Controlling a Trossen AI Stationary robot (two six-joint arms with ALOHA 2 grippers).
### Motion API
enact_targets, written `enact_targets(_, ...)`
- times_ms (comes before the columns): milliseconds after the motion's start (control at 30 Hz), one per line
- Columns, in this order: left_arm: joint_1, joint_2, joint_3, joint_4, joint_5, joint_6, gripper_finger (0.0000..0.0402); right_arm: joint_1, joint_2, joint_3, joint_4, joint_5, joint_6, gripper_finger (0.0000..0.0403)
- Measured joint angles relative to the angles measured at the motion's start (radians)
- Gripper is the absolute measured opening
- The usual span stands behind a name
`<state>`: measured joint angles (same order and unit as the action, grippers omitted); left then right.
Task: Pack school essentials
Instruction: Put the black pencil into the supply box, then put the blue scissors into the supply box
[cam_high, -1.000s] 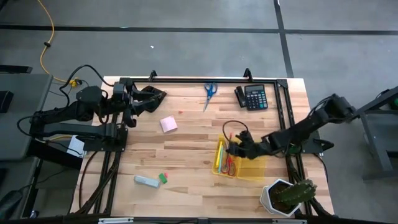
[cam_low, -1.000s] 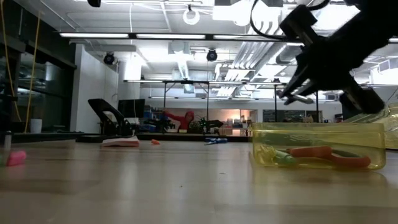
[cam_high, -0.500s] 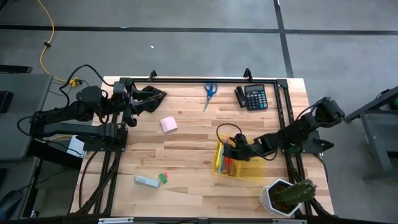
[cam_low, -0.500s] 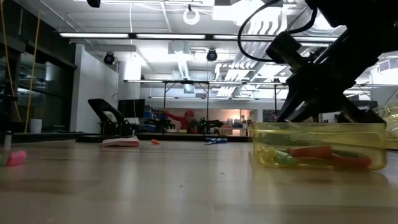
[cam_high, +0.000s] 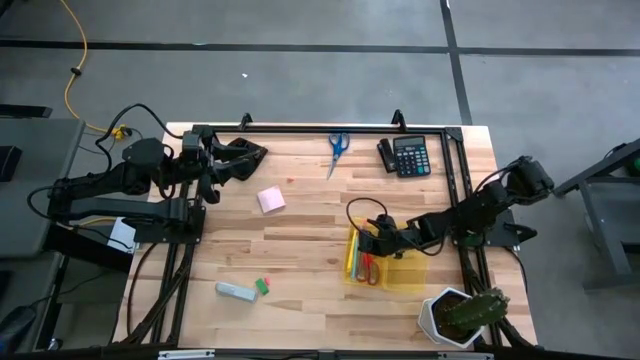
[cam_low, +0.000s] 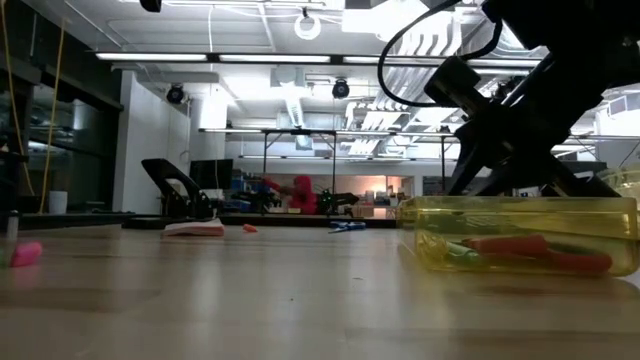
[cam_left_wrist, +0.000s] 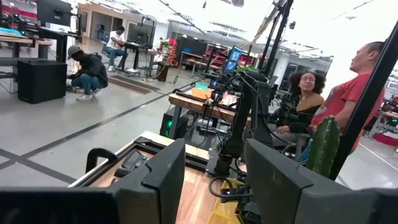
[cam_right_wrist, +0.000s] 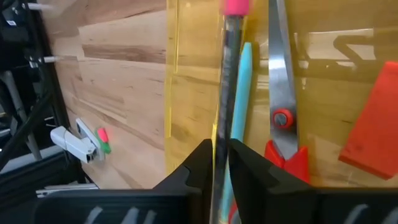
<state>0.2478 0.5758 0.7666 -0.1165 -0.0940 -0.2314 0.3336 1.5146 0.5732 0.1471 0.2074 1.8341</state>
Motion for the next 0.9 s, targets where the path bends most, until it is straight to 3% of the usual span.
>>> enact_targets(367,0.0,0.0,0.0,0.0,0.0,0.0,0.0156,0.0,-0.024,0.0,-0.002,-0.03,-0.064,0.0123)
enact_targets(600,0.0,0.0,0.0,0.0,0.0,0.0,0.0156,-0.034,-0.215,0.0,-0.051,0.019,-0.224,0.0146)
enact_targets(700,0.0,0.0,0.0,0.0,0.0,0.0,0.0156,-0.084,-0.317,0.0,0.03,0.055,-0.437,0.0147)
enact_targets(900,0.0,0.0,0.0,0.001,0.0,-0.001,0.0156,-0.195,-0.453,0.003,0.366,0.042,-1.091,0.0147)
